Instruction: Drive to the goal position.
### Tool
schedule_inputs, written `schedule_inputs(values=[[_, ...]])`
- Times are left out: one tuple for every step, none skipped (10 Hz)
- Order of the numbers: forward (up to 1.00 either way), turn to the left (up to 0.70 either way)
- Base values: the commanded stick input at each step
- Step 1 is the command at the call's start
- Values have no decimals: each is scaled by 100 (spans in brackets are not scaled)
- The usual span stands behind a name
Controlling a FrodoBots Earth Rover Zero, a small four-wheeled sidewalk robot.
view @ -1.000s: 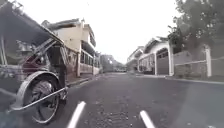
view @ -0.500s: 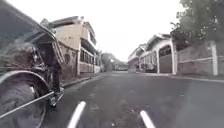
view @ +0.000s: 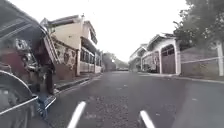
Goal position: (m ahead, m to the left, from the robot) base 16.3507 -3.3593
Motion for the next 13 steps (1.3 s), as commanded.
schedule_inputs(values=[[70, -31], [70, -35], [70, -35], [70, -35], [70, -35], [70, -35], [70, -35], [70, -35], [70, -35], [70, -35], [70, -35], [70, -35], [70, -26]])
